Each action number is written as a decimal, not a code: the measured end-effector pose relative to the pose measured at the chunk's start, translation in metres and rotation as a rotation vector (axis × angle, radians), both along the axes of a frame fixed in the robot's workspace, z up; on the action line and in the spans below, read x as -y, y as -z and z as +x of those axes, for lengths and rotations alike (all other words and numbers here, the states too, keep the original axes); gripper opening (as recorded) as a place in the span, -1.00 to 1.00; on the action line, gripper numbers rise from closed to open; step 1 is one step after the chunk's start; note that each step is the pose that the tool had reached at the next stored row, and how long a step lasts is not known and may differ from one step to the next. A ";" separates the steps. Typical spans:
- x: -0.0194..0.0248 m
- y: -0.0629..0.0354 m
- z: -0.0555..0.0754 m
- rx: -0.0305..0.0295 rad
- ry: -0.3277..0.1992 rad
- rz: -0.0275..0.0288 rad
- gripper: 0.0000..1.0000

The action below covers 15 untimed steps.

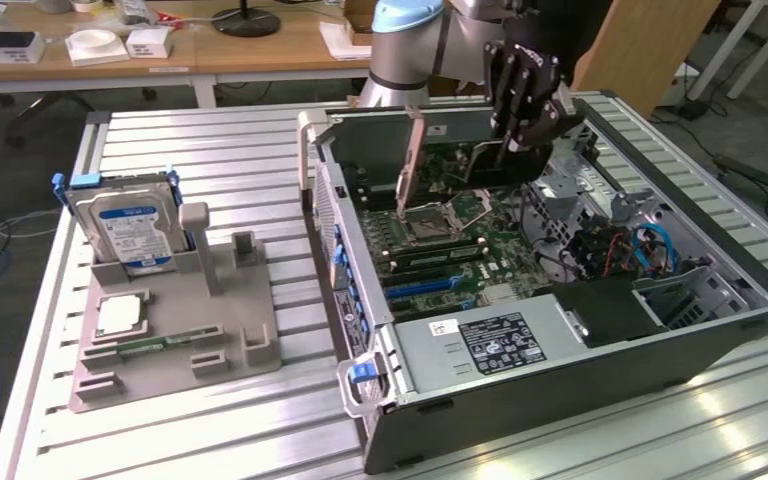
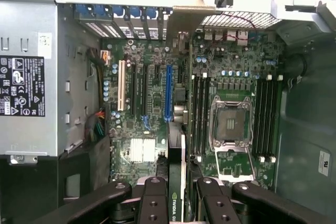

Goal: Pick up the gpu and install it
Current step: 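Insert the gpu into the slot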

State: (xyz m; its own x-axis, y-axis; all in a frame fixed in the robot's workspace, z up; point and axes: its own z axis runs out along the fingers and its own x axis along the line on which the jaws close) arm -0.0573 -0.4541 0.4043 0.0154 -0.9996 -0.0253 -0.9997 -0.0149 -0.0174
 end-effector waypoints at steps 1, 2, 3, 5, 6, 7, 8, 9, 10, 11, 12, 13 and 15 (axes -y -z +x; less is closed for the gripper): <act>0.0000 0.0012 0.000 -0.0002 0.000 0.0006 -0.48; -0.0001 0.0020 0.000 0.0000 0.000 0.0012 -0.48; 0.0000 0.0026 0.000 0.0000 0.000 0.0016 -0.48; 0.0000 0.0036 0.000 0.0001 0.000 0.0016 -0.48; 0.0000 0.0043 0.000 0.0003 0.000 0.0018 -0.48; 0.0000 0.0051 0.000 0.0004 0.000 0.0019 -0.48; 0.0000 0.0065 0.000 0.0004 0.000 0.0019 -0.48; 0.0000 0.0081 0.000 0.0004 0.000 0.0019 -0.48; 0.0000 0.0099 0.000 0.0003 0.000 0.0017 -0.48; 0.0000 0.0117 0.000 0.0004 0.000 0.0019 -0.48; 0.0000 0.0135 0.000 0.0004 0.000 0.0019 -0.48; 0.0000 0.0153 0.000 0.0004 0.000 0.0019 -0.48; 0.0000 0.0190 0.000 0.0004 0.000 0.0019 -0.48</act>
